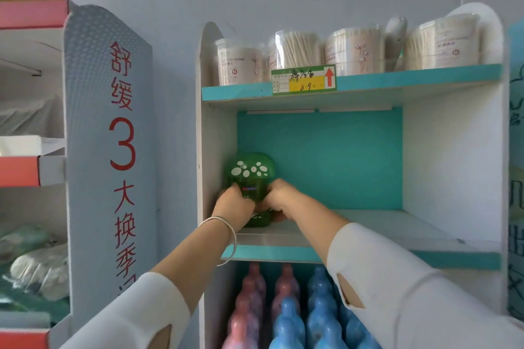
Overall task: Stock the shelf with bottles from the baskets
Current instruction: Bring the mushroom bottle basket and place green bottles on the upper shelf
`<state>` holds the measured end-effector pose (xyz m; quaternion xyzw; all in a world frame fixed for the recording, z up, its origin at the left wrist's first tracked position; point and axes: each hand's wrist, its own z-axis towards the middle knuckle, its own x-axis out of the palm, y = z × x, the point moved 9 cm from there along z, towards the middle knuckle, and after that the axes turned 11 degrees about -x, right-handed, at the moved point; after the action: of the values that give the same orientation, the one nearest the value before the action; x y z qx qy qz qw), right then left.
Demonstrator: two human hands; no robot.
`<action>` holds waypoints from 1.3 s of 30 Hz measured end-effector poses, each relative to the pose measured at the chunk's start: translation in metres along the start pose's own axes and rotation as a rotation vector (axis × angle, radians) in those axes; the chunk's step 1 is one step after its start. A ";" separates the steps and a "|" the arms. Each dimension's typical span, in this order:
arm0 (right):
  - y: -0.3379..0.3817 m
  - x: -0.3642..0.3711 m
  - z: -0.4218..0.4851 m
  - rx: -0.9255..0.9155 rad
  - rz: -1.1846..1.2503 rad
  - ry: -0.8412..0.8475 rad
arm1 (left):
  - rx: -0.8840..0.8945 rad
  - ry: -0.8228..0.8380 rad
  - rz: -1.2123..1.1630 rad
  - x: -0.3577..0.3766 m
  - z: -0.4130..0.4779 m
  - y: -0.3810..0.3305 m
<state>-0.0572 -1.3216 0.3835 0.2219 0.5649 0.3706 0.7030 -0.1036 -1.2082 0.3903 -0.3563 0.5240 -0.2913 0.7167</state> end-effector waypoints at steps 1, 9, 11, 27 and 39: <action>0.000 0.001 0.001 0.004 -0.004 0.005 | -0.003 0.004 0.008 0.001 0.001 0.001; -0.003 -0.011 -0.014 -0.031 -0.019 -0.012 | 0.033 -0.048 0.090 -0.002 -0.013 -0.006; 0.002 -0.022 -0.027 -0.075 -0.024 -0.025 | 0.085 -0.066 0.088 -0.004 -0.028 -0.015; -0.056 -0.146 -0.240 -0.193 -0.512 -0.185 | 0.433 0.156 0.146 0.120 -0.222 -0.090; -0.300 -0.225 -0.538 0.451 -0.564 0.159 | 0.753 0.754 0.379 0.365 -0.486 -0.091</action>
<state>-0.5118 -1.7409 0.1649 0.1775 0.7243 0.0446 0.6647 -0.4712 -1.6496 0.1702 0.1529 0.6586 -0.4314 0.5973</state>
